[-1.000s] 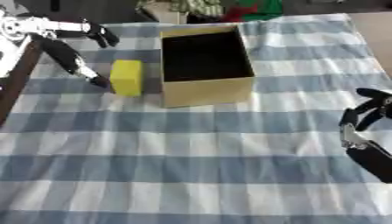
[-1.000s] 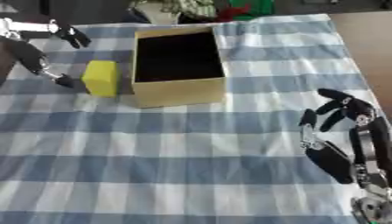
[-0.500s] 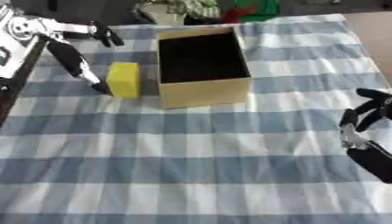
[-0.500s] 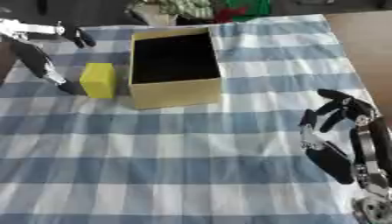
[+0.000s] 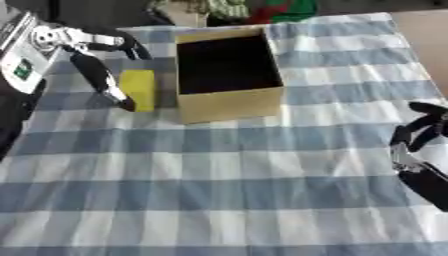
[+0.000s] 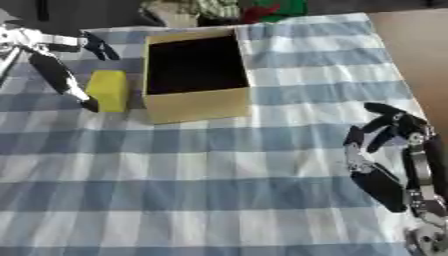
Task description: Pick up objects on the table and place them in the box.
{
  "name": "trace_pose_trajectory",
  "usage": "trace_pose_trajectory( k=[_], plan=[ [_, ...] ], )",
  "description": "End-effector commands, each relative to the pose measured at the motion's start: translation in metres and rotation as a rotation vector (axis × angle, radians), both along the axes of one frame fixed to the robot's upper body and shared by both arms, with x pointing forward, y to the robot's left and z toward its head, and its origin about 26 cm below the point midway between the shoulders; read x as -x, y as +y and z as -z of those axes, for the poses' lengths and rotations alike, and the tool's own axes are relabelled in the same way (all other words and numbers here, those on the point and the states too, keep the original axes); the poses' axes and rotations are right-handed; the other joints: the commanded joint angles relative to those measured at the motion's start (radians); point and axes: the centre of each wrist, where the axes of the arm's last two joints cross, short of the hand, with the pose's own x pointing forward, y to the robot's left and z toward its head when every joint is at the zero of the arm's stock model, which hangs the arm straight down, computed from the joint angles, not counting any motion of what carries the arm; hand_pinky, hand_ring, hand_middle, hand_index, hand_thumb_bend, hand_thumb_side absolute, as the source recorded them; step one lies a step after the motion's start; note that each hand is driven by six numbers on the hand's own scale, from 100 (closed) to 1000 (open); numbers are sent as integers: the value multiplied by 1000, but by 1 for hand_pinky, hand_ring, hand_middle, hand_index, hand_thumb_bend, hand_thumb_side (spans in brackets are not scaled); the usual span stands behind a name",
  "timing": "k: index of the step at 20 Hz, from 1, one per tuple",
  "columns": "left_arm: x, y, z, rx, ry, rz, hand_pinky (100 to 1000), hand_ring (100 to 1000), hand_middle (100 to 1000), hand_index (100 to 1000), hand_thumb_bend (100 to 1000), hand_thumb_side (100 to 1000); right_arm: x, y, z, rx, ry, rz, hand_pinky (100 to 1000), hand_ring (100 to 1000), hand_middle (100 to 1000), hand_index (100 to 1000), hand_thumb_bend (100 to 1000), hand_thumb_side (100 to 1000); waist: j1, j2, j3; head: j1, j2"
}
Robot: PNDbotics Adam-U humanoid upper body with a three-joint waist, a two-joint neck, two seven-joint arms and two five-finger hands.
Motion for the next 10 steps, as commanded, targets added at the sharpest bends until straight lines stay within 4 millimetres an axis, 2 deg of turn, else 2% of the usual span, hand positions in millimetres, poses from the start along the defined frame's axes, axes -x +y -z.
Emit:
trace_pose_trajectory(
  k=[1, 10],
  plan=[
    [2, 3, -13, -26, -6, 14, 999, 893, 861, 924, 763, 438, 0, 1, -7, 5, -23, -8, 884, 399, 513, 807, 100, 411, -2, -12, 0, 5, -11],
    [0, 7, -9, -56, -37, -43, 986, 902, 867, 917, 768, 386, -1, 4, -7, 7, -22, -10, 888, 398, 512, 809, 100, 402, 0, 5, 7, 4, -17]
  ],
)
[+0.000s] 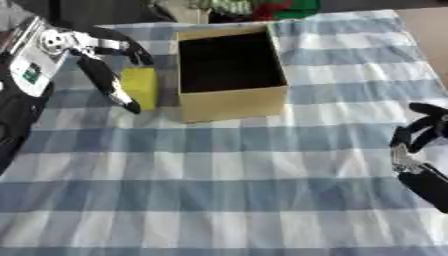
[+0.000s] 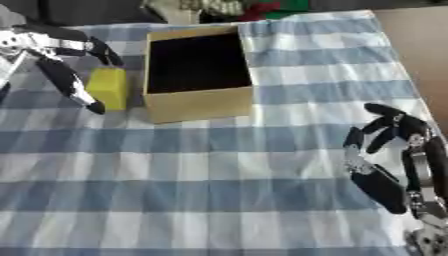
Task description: Pick up objects on the table and place them in the box.
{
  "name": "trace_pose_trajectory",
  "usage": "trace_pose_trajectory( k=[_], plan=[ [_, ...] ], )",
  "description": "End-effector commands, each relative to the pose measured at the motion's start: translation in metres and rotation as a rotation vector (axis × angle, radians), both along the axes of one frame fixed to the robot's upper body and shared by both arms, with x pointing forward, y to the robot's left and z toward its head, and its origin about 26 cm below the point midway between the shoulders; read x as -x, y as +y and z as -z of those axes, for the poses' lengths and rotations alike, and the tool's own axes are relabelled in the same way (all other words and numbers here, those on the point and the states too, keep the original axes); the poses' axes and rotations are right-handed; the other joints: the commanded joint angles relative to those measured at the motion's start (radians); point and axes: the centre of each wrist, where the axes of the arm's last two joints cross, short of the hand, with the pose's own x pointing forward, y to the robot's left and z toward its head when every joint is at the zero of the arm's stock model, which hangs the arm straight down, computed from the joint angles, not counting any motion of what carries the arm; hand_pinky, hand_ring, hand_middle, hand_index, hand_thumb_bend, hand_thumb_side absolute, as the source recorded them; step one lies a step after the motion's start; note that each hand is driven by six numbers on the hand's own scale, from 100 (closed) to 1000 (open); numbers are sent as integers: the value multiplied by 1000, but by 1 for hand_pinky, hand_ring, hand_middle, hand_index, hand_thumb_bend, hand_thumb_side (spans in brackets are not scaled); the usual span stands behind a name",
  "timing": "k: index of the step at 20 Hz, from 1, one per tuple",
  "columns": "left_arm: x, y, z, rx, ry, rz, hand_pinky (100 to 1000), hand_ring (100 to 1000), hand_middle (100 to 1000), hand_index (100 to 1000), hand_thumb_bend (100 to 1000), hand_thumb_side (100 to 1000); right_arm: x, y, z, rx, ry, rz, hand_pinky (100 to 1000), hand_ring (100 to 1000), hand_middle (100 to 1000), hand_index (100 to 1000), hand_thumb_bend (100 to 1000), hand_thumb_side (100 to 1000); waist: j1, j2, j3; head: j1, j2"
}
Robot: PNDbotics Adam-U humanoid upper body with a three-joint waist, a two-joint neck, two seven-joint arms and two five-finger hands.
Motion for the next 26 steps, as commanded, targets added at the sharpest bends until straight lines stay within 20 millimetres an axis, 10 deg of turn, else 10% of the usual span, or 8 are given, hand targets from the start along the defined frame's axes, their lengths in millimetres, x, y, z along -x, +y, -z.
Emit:
trace_pose_trajectory(
  k=[1, 16, 26],
  plan=[
    [1, 8, -12, -26, -41, -16, 986, 902, 867, 917, 767, 384, 0, 1, -6, 10, -22, -3, 888, 398, 512, 810, 100, 401, -1, -14, 3, 0, -11],
    [0, 5, -9, 75, -94, -75, 910, 769, 644, 745, 465, 328, 0, 5, -5, 7, -9, 6, 892, 397, 512, 812, 100, 384, -1, -3, 3, -2, -15],
    [0, 4, -4, 60, -126, -89, 891, 716, 533, 766, 590, 149, 0, 7, -5, 6, -5, 3, 894, 398, 513, 814, 100, 375, 1, 2, -8, -5, -15]
  ],
)
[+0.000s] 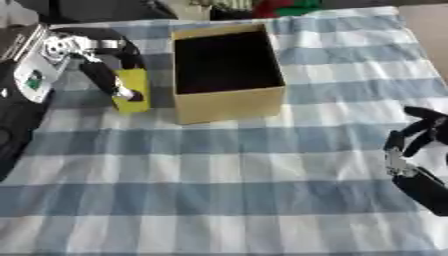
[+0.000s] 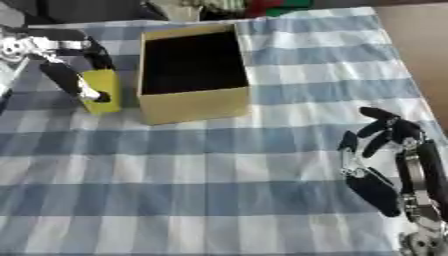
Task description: Pick up objects on the table and place them in the box.
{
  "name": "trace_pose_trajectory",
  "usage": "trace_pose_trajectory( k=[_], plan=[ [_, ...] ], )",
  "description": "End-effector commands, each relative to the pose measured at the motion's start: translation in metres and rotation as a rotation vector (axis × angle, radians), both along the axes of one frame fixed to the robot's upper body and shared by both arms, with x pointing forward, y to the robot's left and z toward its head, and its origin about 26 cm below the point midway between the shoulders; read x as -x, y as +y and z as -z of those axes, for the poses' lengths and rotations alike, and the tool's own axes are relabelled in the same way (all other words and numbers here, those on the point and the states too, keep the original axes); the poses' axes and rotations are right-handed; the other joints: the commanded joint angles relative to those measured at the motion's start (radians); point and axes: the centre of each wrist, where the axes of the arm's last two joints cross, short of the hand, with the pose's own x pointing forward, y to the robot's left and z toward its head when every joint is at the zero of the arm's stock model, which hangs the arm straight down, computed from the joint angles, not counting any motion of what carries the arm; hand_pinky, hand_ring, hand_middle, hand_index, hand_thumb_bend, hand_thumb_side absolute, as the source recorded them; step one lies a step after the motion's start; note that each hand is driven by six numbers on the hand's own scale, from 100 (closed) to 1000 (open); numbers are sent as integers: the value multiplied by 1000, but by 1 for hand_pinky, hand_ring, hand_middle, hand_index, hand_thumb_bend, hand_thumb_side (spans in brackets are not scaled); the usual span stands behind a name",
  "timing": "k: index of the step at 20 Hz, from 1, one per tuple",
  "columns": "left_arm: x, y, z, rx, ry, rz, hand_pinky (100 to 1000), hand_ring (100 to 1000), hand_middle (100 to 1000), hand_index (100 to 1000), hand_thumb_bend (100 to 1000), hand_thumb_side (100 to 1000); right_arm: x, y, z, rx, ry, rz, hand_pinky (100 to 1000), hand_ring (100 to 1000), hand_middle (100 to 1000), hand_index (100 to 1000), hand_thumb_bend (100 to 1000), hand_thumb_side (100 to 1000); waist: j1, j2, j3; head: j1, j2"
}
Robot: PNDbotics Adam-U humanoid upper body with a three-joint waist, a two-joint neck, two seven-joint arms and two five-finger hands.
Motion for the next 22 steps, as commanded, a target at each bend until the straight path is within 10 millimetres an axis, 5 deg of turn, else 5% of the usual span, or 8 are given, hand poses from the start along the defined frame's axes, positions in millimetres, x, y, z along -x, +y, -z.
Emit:
trace_pose_trajectory(
  k=[1, 4, 11, 22],
  plan=[
    [1, 4, -6, -20, -16, 0, 890, 713, 533, 773, 608, 117, 0, 0, -6, 10, -21, -7, 895, 398, 513, 814, 100, 381, -2, -14, -1, -4, -7],
    [0, 6, -2, -26, 12, 11, 881, 700, 530, 796, 608, 100, 0, 0, -6, 6, -22, -4, 895, 397, 512, 815, 100, 383, -1, -14, 0, -7, -1],
    [1, 8, -2, 19, 16, 5, 851, 571, 404, 763, 435, 100, 1, 1, -5, 5, -10, -4, 896, 397, 512, 815, 100, 376, 0, -17, -2, -11, 3],
    [7, 4, -18, 36, -63, -4, 809, 480, 316, 687, 348, 100, 2, -1, -3, 0, 4, -1, 898, 396, 512, 816, 100, 385, 2, -36, 2, -8, 8]
  ],
)
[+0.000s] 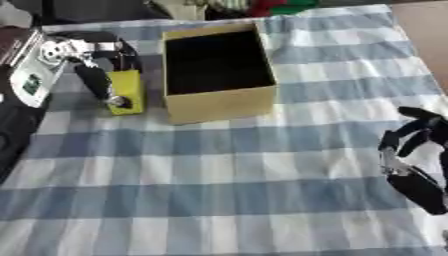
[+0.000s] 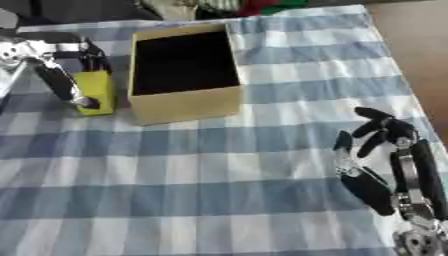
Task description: Pick up objects on the table and place them in the box.
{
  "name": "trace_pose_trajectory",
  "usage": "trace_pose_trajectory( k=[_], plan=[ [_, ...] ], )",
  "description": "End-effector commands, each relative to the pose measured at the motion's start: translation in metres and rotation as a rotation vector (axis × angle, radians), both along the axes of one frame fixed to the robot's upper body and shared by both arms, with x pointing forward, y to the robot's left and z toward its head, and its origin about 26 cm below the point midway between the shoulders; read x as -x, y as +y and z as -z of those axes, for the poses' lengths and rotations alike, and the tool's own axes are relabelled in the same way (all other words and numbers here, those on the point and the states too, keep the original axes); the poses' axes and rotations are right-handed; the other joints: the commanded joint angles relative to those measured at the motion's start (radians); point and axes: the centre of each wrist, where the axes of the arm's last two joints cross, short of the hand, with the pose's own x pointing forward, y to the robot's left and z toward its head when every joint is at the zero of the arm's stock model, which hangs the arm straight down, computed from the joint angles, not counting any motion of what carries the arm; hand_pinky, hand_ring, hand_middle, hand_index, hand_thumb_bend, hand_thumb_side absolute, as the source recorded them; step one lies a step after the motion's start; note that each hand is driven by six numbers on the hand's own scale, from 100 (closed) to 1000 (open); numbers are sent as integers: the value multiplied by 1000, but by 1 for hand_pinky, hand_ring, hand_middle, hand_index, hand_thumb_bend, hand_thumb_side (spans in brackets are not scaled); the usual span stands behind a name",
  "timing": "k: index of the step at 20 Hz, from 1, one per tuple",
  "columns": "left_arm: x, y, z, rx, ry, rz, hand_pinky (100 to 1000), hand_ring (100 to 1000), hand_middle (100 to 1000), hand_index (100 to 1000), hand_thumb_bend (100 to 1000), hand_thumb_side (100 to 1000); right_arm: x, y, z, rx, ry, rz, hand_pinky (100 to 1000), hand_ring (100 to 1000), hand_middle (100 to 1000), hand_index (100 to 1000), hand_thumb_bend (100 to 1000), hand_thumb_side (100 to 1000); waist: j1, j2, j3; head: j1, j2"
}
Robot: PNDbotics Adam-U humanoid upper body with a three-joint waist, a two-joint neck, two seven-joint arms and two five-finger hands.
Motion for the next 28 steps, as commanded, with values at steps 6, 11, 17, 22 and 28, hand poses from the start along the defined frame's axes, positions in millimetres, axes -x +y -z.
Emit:
trace_pose_trajectory(
  k=[6, 11, 17, 22, 28],
  plan=[
    [10, 4, -39, 1, -118, 6, 797, 461, 295, 654, 324, 100, 2, -4, -5, 2, -9, -3, 899, 396, 512, 816, 100, 394, -1, -42, 11, 0, 11],
    [18, 1, -66, 2, -213, 19, 787, 465, 304, 657, 329, 100, 3, -6, -4, 2, -5, -2, 898, 396, 511, 816, 100, 402, 1, -54, 13, 0, 12],
    [28, -20, -97, 65, -324, 75, 788, 454, 302, 654, 285, 100, 1, -7, -7, 3, -15, -12, 898, 395, 511, 815, 100, 407, 6, -52, -4, 10, -1],
    [33, -38, -107, 144, -390, 119, 787, 440, 294, 653, 256, 100, -1, -5, -11, 6, -25, -31, 899, 395, 510, 816, 100, 407, 20, -43, -36, 29, -25],
    [38, -49, -112, 285, -457, 197, 804, 415, 266, 650, 147, 100, -5, -1, -17, 11, -36, -67, 902, 393, 510, 818, 100, 399, 38, -27, -82, 53, -45]
  ],
)
